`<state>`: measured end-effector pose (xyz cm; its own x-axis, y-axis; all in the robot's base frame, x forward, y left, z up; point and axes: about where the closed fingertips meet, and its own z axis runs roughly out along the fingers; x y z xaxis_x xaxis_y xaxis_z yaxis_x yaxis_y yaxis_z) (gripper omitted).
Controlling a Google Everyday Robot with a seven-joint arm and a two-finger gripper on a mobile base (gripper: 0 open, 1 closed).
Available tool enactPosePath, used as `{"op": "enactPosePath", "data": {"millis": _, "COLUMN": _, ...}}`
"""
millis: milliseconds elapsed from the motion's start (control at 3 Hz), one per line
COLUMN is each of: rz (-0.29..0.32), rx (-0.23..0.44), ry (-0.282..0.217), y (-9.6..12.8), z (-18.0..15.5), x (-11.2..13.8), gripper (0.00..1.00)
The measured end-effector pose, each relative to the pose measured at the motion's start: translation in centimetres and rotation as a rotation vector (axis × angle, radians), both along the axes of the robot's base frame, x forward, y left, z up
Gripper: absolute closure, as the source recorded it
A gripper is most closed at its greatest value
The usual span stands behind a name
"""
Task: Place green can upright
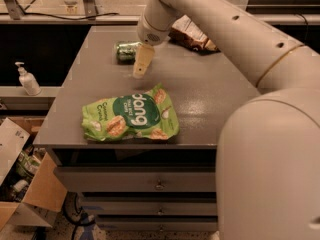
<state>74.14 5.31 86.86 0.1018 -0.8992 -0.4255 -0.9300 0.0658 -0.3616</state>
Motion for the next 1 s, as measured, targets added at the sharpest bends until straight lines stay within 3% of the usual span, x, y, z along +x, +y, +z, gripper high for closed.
{"op": "enactPosePath", "data": {"millis": 333, "rz": -0.019, "rx": -0.003, "ry": 0.006, "y": 0.4, "z": -0.7, "x": 2.6, "gripper": 0.0}}
{"op": "enactPosePath", "data": {"millis": 1000, "rz": -0.023, "rx": -0.029, "ry": 0.049, "y": 1.9, "z": -2.3, "x": 4.6, "gripper": 0.0}}
